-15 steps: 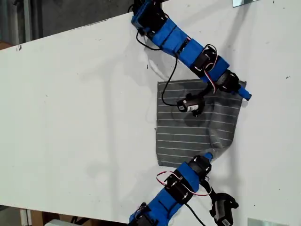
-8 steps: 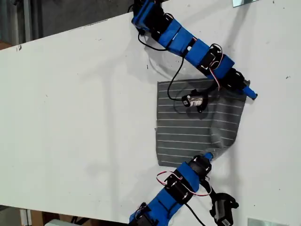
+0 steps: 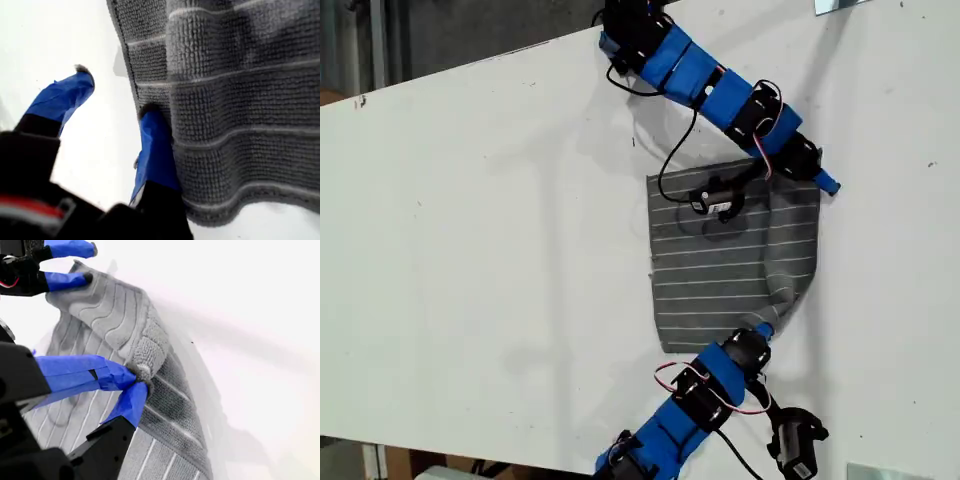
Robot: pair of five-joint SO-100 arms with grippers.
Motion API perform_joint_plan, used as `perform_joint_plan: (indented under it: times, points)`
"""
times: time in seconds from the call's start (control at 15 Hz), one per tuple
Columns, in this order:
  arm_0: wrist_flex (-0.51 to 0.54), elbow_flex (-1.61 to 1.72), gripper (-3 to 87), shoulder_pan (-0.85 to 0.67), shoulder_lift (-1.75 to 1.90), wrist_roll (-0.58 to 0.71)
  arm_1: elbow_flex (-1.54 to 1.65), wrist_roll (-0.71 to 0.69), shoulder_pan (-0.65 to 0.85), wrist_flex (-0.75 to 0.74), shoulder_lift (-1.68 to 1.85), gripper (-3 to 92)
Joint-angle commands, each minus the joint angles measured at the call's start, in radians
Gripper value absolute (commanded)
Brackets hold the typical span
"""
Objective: Grasp corners of a square towel and fold twice.
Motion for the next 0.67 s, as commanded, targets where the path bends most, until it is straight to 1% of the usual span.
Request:
perform_joint_plan:
  times: [0.0, 0.13, 0.2, 0.27, 0.4, 0.6]
  points:
    - [-0.021, -0.018, -0.1, 0.011, 0.011, 0.005, -0.041, -0.052, 0.029, 0.046, 0.084, 24.0]
    - [-0.021, -0.018, -0.1, 0.011, 0.008, 0.005, -0.158, -0.12, 0.034, 0.147, 0.091, 25.3]
    - [-0.021, -0.018, -0.1, 0.011, 0.006, 0.005, -0.249, -0.133, 0.034, 0.252, 0.092, 25.7]
    - [-0.028, -0.018, -0.1, 0.011, 0.006, 0.008, -0.285, -0.137, 0.032, 0.318, 0.115, 25.7]
    - [-0.032, -0.018, -0.1, 0.011, 0.005, 0.008, -0.276, -0.13, 0.032, 0.39, 0.17, 25.5]
    - [-0.032, -0.018, -0.1, 0.012, 0.005, 0.008, -0.242, -0.092, 0.025, 0.419, 0.19, 25.2]
